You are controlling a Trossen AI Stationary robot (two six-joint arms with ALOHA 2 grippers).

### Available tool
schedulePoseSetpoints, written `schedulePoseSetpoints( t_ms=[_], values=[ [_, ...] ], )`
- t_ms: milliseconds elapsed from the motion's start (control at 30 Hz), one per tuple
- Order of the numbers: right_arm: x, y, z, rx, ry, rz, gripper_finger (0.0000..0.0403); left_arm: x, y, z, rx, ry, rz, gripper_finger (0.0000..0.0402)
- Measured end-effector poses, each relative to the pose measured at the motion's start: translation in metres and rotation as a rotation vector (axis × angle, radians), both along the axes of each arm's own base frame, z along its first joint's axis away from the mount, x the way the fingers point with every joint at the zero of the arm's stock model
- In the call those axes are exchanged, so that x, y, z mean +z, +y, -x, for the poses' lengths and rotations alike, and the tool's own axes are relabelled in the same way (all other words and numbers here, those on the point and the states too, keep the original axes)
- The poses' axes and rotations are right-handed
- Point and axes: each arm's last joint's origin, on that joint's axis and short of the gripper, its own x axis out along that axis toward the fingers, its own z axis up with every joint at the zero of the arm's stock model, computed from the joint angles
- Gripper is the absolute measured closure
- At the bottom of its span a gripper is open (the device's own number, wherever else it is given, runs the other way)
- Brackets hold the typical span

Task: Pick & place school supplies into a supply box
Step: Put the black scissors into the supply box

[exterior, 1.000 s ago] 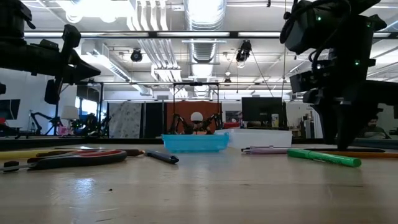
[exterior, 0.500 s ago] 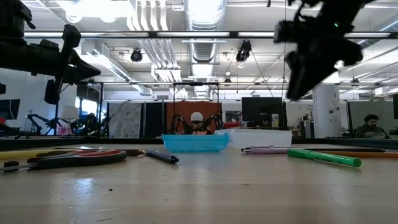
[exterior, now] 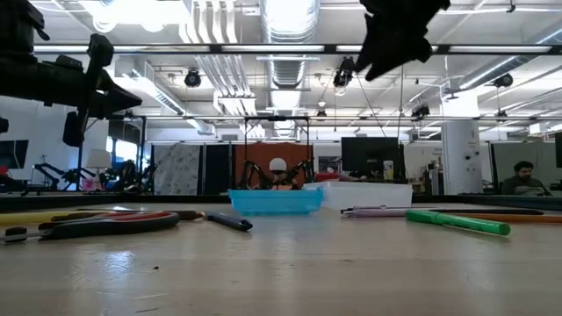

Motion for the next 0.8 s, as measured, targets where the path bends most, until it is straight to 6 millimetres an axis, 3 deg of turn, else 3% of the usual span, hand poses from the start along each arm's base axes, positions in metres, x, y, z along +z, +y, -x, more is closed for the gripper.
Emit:
schedulePoseSetpoints(
  t_ms=[233, 533, 800],
  values=[
    [0.018, -0.007, -0.003, -0.073, -0.091, -0.045, 0.0199, 0.007, 0.000, 0.001, 0.003, -0.108, 0.006, 0.0401],
    [0.011, -0.009, -0.005, -0.093, -0.105, -0.067, 0.0199, 0.026, -0.001, 0.006, -0.014, -0.342, -0.027, 0.0401],
    [0.005, -0.009, -0.012, -0.086, -0.079, -0.058, 0.0199, 0.036, -0.003, 0.002, -0.135, -0.306, -0.018, 0.0401]
  ],
)
